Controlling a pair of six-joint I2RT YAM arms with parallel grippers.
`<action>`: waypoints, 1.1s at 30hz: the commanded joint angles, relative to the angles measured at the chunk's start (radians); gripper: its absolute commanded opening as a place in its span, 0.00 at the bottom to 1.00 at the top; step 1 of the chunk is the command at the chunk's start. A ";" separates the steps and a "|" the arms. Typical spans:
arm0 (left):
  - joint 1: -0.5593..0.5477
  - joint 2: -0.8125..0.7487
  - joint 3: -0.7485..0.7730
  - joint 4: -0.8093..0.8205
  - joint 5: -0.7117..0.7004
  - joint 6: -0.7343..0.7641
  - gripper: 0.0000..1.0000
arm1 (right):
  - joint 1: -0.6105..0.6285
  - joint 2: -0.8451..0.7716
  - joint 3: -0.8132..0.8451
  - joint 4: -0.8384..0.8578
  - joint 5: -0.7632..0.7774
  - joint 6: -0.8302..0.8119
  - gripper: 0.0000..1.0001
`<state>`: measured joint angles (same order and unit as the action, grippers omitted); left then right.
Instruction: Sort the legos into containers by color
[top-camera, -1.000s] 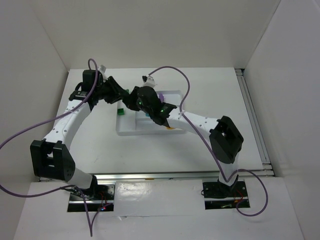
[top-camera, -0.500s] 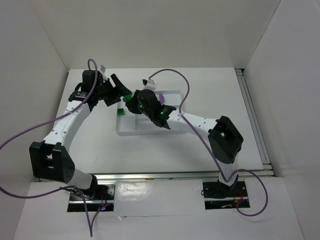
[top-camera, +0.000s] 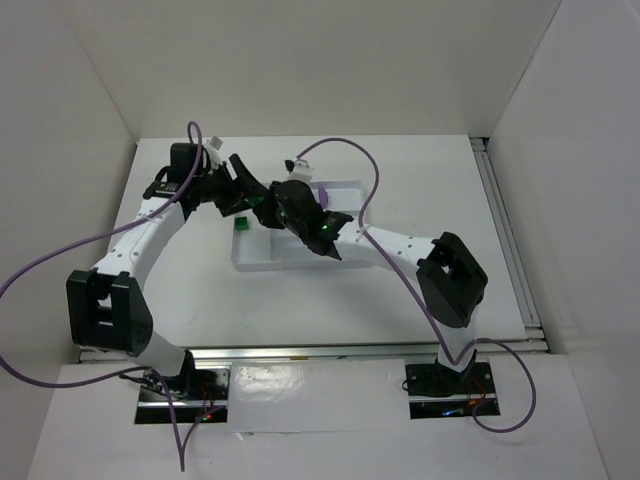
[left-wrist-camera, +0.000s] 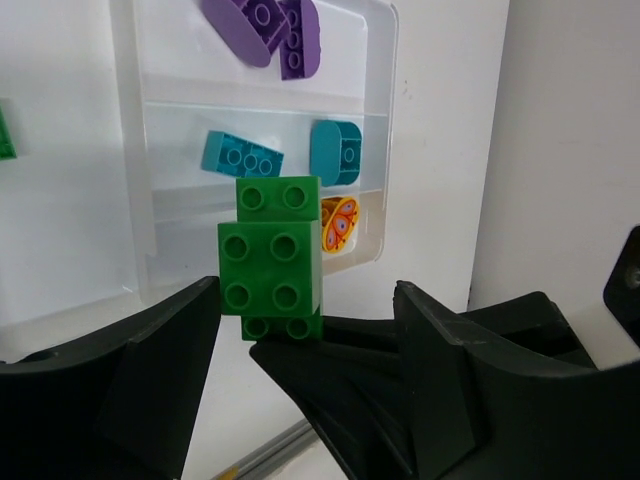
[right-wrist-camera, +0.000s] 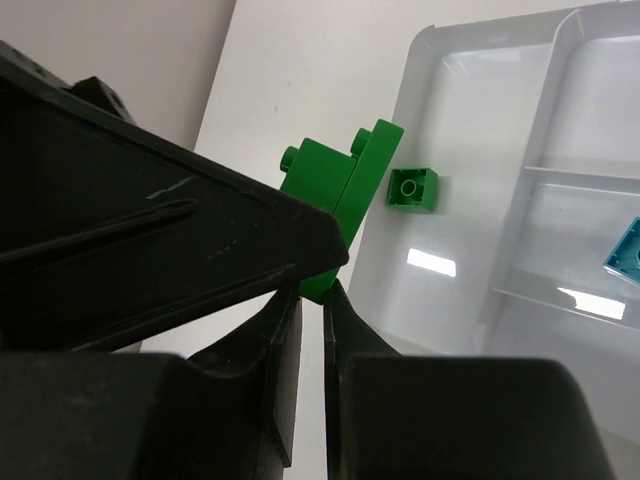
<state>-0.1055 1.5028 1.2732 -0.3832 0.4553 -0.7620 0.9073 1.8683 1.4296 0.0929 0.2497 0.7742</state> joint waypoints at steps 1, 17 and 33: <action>0.017 0.020 -0.018 0.049 0.111 -0.002 0.80 | 0.007 -0.069 -0.026 0.053 0.004 -0.018 0.00; 0.035 0.039 -0.057 0.115 0.120 -0.040 0.47 | 0.007 -0.069 -0.026 0.062 -0.017 -0.027 0.00; 0.105 0.031 -0.009 0.081 0.134 -0.042 0.00 | -0.028 -0.126 -0.142 0.034 0.016 0.008 0.00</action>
<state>-0.0410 1.5669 1.2232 -0.3218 0.6079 -0.8154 0.8917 1.8084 1.3163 0.1215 0.2329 0.7700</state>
